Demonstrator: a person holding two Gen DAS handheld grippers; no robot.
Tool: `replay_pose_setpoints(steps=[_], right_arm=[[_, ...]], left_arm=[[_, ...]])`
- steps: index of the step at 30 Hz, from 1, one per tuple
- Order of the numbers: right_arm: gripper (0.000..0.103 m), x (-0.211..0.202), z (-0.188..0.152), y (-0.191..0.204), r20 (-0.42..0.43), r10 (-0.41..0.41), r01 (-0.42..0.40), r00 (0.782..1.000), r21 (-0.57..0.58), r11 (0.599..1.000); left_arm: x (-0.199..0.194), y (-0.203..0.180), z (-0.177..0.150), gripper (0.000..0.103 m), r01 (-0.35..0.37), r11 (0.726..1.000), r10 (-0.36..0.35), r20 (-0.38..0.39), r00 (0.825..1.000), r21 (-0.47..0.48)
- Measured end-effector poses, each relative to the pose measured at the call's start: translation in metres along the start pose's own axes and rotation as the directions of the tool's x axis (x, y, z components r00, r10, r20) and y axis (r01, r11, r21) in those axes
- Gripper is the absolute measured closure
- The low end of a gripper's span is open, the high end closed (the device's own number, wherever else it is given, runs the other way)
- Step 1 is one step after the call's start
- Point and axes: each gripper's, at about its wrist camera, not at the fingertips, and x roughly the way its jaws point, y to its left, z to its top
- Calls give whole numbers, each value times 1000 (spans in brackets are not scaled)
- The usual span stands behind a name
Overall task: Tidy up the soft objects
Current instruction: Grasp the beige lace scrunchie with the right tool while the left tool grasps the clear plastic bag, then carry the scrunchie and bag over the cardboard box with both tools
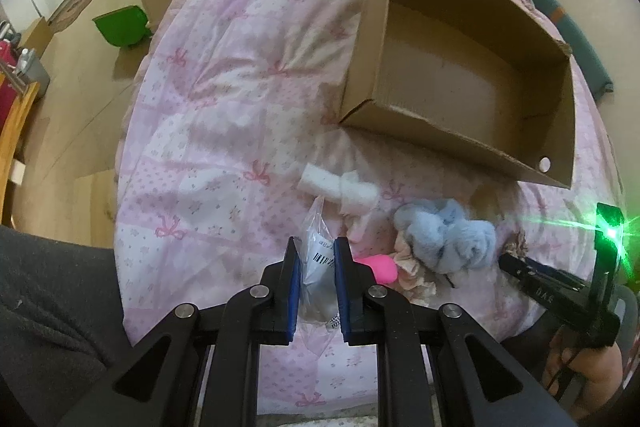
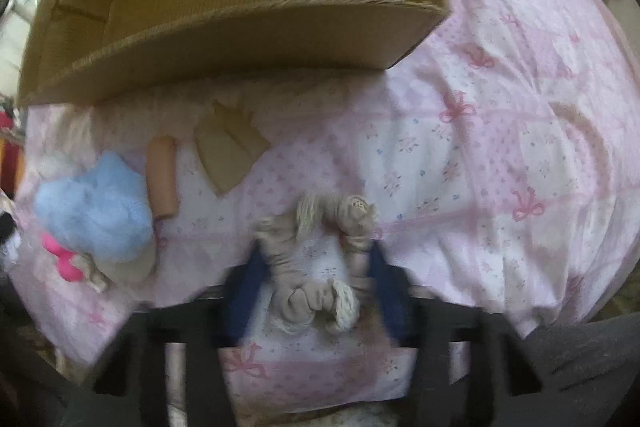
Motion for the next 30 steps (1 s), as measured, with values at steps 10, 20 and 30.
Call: replay_pose_setpoints(steps=[10,20,30], right_arm=[[81,-52,-6,-7,223,265,-282,938,47,958],[81,-84,2,-13,290,304,-301,907,-54,952],[81,-129,41,-19,414,344,-332,843,-105,938]], left_arm=[[-10,-5,0,89,12,1000,-12,42,999,11],[-29,-18,6,89,-9,998,1,112,994,66],[-49,-57,59,89,-10,985,-27,215,976,173]])
